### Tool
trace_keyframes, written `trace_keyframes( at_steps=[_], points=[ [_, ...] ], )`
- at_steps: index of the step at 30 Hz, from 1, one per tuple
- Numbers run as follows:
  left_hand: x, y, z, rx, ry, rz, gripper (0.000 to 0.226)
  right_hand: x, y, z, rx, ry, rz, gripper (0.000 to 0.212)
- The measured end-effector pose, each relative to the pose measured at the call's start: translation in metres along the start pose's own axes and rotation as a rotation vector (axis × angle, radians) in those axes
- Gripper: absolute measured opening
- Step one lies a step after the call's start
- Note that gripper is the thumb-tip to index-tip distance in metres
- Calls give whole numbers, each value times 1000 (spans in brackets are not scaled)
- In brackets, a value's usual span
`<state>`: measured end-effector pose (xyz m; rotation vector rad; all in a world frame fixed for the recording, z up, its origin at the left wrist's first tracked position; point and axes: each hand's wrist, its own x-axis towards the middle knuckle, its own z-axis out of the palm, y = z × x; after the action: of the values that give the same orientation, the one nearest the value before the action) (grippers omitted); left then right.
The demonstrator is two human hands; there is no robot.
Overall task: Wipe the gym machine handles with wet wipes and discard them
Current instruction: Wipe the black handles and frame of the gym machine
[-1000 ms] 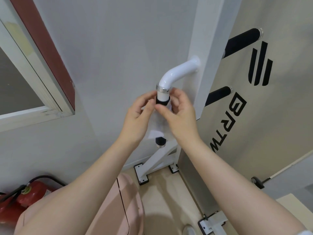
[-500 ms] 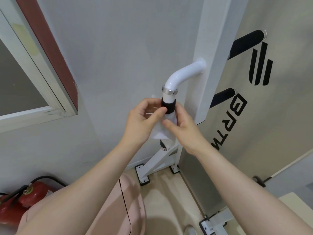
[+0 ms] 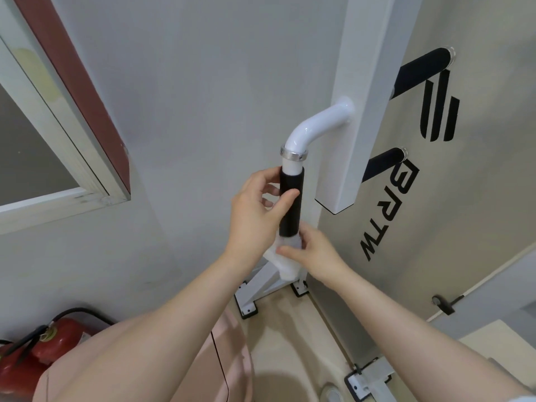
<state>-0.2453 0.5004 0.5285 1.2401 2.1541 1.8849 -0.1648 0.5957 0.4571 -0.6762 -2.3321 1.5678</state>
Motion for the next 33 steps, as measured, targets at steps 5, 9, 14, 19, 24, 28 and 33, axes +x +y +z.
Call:
trace_keyframes(
  at_steps=[5, 9, 14, 19, 24, 28, 33],
  points=[
    [-5, 0, 3, 33, 64, 24, 53, -7, 13, -30, -113, -19, 8, 18],
    [-9, 5, 13, 465, 166, 561, 64, -11, 18, -74, 118, 265, 137, 17],
    [-9, 6, 52, 900, -1, 896, 71, -9, 19, -127, 368, 597, 303, 22],
    [18, 9, 73, 1228, 20, 772, 75, 19, -10, -159, 107, 866, -57, 24],
    [33, 8, 81, 1379, 33, 756, 82, 43, -18, -146, -434, 482, -470, 37],
    [40, 1, 81, 1454, 51, 761, 88, 55, 12, -156, -754, 97, -555, 53],
    [44, -2, 81, 1473, 76, 787, 91, 70, 26, -195, -660, 334, -422, 48]
  ],
)
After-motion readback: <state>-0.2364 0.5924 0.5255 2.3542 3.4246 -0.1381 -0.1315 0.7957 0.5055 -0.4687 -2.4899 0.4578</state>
